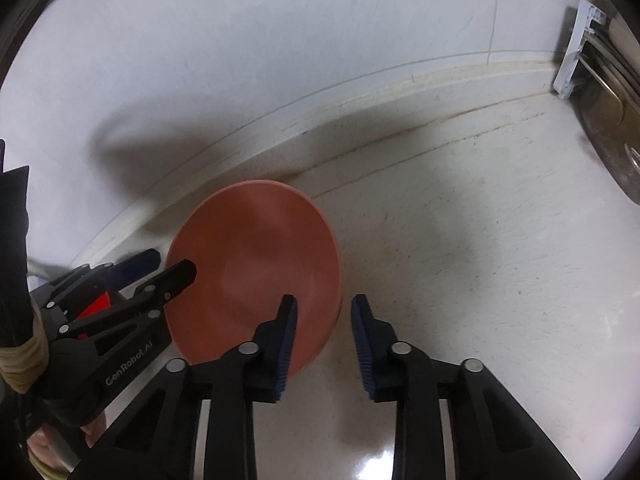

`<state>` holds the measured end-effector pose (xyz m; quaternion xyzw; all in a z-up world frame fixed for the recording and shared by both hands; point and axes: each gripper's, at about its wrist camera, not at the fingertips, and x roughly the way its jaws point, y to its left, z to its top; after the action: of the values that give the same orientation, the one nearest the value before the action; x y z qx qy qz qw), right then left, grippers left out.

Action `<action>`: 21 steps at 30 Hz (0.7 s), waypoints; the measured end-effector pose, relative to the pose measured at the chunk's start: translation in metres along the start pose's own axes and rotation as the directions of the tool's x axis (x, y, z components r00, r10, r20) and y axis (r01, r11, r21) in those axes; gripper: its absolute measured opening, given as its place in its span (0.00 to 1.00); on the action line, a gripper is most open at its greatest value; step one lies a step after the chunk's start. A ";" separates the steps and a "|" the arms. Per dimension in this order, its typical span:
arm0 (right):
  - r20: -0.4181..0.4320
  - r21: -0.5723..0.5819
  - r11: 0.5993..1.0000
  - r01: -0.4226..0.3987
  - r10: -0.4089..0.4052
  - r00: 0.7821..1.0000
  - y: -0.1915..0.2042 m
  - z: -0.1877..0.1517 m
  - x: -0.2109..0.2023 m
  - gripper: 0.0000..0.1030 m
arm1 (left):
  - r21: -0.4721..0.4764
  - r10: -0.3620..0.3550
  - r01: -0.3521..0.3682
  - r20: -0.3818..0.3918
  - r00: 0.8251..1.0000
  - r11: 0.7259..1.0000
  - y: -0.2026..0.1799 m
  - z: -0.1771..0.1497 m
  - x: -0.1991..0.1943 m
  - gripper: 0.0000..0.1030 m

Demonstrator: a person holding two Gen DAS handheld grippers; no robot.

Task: Organize plates and bowls
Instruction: 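Close both grippers on the rim of the pink bowl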

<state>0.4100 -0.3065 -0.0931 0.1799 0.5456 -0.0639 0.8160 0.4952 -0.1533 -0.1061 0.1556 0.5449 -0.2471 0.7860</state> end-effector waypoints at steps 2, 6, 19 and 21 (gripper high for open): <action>-0.009 0.002 1.000 -0.002 0.002 1.000 -0.002 0.000 0.002 0.21 | -0.005 -0.025 0.025 -0.007 1.000 1.000 0.001 0.000 0.001 0.08; -0.014 0.008 1.000 -0.004 0.004 1.000 -0.005 -0.001 0.003 0.13 | -0.016 -0.029 0.029 -0.002 1.000 0.999 0.001 -0.003 -0.002 0.08; 0.032 -0.012 1.000 0.003 -0.003 0.999 -0.001 -0.017 -0.030 0.12 | -0.038 -0.074 0.076 0.061 0.995 0.996 -0.011 -0.035 -0.062 0.08; 0.053 -0.017 1.000 0.003 -0.002 0.999 0.000 -0.023 -0.043 0.12 | -0.059 -0.069 0.074 0.080 0.994 0.996 -0.014 -0.043 -0.074 0.09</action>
<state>0.3729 -0.3020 -0.0612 0.1702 0.5245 -0.0650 0.8317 0.4330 -0.1272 -0.0518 0.1018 0.5263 -0.2642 0.8018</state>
